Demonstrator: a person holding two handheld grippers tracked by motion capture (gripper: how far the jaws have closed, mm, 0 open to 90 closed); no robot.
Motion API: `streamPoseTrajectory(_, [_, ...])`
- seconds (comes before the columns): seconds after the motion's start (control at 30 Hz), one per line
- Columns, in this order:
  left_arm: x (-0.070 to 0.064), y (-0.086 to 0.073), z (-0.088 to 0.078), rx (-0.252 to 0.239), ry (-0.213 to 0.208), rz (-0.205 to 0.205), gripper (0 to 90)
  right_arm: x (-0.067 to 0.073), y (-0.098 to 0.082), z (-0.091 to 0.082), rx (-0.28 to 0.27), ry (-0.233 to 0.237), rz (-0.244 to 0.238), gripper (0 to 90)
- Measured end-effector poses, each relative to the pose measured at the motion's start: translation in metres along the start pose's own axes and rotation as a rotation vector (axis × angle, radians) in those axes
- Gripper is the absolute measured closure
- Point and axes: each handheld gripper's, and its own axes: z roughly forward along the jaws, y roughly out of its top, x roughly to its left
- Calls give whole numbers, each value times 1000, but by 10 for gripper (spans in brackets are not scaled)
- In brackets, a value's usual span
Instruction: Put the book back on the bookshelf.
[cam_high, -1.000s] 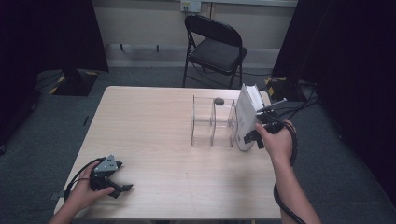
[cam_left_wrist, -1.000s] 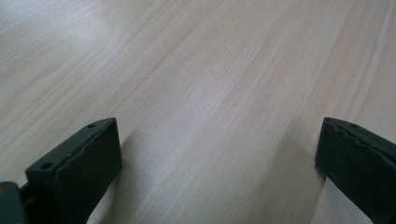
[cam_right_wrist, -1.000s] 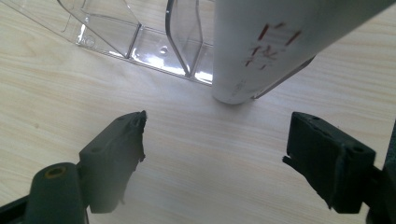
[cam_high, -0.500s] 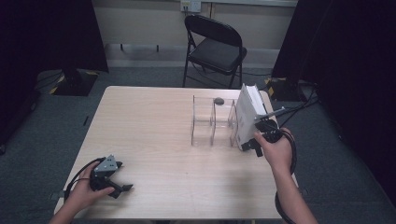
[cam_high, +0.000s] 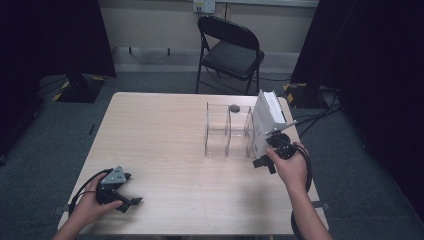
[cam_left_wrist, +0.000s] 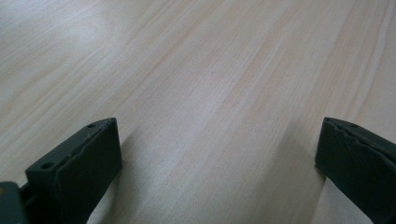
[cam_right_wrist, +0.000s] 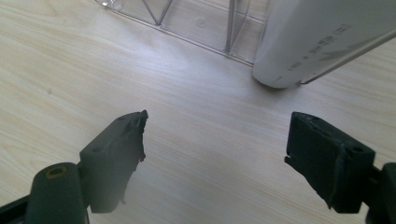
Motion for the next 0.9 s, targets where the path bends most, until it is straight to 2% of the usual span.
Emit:
streamPoseTrajectory(0.13, [0,0,0,-1,-2,-6,0,3,-2,5,-9,11,-16,181])
streamPoseTrajectory(0.17, [0,0,0,0,-1,-2,0,4,-2,6,2,11,-6,181])
streamPoseTrajectory(0.43, [0,0,0,-1,-2,-6,0,12,-5,18,-4,34,-64,180])
streamPoseTrajectory(0.63, [0,0,0,-1,-2,-6,0,20,-5,24,5,36,-62,179])
streamPoseTrajectory(0.7, [0,0,0,-1,-2,-6,0,21,-6,27,3,44,-80,178])
streamPoseTrajectory(0.9, [0,0,0,-1,-2,-6,0,28,-7,35,5,64,-87,177])
